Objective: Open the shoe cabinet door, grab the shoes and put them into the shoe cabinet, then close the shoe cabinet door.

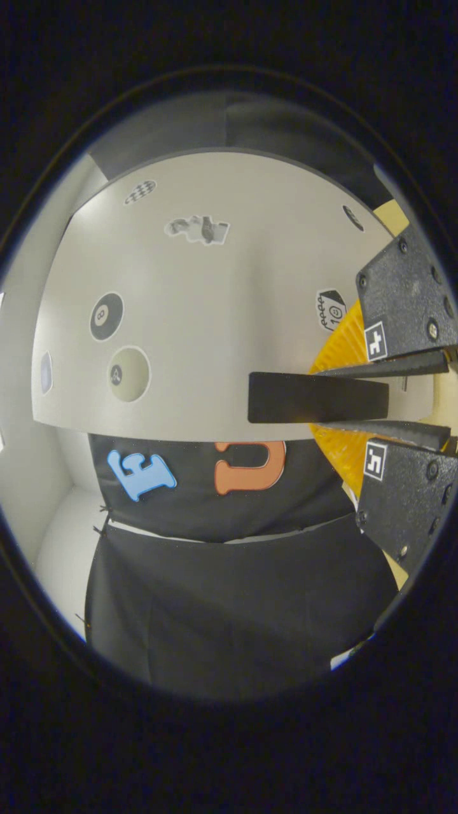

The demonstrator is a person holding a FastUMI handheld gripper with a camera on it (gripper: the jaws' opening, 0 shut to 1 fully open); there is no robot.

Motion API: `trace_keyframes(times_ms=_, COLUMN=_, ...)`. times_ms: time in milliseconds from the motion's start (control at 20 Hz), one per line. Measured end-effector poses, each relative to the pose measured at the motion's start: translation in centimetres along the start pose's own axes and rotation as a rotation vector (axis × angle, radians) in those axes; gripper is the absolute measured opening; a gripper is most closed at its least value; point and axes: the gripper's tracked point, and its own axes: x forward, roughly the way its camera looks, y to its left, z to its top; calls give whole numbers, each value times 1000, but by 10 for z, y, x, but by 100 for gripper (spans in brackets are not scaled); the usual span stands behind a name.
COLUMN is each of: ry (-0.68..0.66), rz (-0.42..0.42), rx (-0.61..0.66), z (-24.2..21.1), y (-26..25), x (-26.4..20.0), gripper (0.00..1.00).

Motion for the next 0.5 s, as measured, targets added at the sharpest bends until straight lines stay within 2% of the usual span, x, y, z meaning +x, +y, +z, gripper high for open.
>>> trace_keyframes(times_ms=200, ry=14, rz=67, rx=14, z=-5, y=-11, x=-53, gripper=32)
trace_keyframes(times_ms=500, ry=23, rz=154, rx=6, z=-8, y=-25, x=-101, gripper=31)
